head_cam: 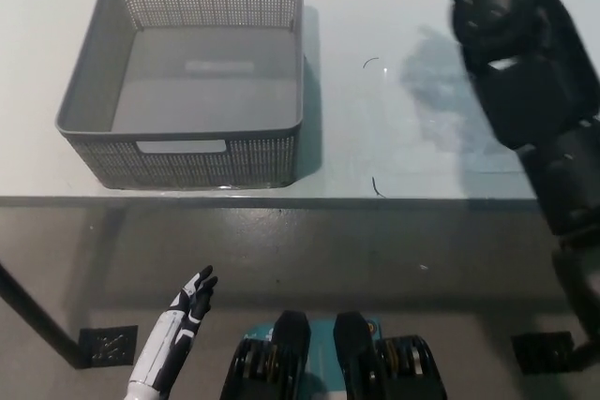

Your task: Use the right hand to pick up a webcam and put it into a container on the left side

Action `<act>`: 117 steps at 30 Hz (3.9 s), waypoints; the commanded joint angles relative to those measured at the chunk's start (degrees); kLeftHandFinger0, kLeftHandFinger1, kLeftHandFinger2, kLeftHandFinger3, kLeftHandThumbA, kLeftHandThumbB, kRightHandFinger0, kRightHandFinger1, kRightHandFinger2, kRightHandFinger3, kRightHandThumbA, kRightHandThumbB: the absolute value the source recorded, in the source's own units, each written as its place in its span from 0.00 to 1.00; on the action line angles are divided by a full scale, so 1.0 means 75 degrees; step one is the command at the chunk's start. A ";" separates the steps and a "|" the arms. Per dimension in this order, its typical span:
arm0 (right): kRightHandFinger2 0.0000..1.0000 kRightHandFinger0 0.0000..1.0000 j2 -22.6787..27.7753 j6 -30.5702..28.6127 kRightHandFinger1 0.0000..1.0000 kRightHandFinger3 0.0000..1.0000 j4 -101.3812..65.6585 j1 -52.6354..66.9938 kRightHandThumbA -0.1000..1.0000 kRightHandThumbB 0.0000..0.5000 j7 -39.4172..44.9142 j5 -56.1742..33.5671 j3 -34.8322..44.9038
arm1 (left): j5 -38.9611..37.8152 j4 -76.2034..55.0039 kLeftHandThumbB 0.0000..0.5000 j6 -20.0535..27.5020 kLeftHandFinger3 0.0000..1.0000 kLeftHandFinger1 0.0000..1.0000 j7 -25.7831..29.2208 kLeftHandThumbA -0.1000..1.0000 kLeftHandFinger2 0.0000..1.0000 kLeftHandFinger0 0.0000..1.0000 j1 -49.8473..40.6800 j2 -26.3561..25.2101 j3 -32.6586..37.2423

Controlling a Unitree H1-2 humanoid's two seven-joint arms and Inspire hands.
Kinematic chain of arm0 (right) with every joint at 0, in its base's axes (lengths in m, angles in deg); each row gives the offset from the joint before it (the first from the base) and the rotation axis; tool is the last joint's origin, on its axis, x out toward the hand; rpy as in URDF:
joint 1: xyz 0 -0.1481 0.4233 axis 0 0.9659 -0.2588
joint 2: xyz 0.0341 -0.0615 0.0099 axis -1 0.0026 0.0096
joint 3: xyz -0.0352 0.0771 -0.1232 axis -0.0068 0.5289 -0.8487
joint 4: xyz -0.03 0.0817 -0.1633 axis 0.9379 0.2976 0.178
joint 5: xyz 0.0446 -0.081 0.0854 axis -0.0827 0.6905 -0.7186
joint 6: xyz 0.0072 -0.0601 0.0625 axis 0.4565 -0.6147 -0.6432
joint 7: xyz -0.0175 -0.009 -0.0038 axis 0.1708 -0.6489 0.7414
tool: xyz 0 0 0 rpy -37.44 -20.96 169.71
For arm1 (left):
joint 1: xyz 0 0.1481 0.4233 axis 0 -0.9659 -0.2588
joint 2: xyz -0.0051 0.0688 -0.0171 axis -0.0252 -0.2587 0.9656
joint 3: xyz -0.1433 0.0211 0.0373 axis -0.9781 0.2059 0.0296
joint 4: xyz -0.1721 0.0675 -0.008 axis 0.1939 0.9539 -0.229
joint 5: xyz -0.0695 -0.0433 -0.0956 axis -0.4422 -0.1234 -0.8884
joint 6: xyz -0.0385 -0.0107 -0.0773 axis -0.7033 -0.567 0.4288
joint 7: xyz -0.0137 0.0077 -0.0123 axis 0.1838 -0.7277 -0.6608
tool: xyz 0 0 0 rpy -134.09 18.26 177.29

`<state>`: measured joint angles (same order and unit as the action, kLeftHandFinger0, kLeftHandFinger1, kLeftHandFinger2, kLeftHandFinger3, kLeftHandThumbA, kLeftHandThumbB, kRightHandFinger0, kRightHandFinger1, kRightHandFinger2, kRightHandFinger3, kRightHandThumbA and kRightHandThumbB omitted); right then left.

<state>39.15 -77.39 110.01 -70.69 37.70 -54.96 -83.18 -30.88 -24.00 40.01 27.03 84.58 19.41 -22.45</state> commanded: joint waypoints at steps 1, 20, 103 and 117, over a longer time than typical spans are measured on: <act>0.72 0.00 -0.0510 -0.0097 0.30 0.77 0.0322 -0.0905 0.00 0.44 0.0138 0.0202 -0.0296 | 0.0079 0.0040 0.00 0.0525 1.00 1.00 -0.0038 1.00 1.00 1.00 0.0136 -0.0118 0.0031; 0.82 0.00 -0.2530 -0.1251 0.35 0.71 0.5617 -0.2441 0.00 0.43 -0.0751 0.0097 -0.0932 | 0.0156 -0.0365 0.02 0.0162 1.00 1.00 -0.0160 1.00 1.00 1.00 0.0172 -0.0171 0.0188; 1.00 1.00 -0.0181 -0.3420 1.00 1.00 -0.6232 0.7600 1.00 0.57 0.0703 -0.2089 0.1167 | 0.0107 -0.0092 0.15 0.0095 1.00 1.00 -0.0276 1.00 1.00 1.00 0.0577 -0.0307 0.0091; 1.00 1.00 -0.0751 -0.4473 1.00 1.00 -0.3641 0.9421 1.00 0.49 0.0821 -0.2508 0.1023 | 0.0164 0.0315 0.20 0.0287 1.00 1.00 -0.0209 1.00 1.00 1.00 0.0755 -0.0307 -0.0045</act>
<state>35.56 -97.86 79.98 -0.77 46.13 -69.26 -76.43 -28.27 -21.80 37.12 24.59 87.66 17.77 -21.54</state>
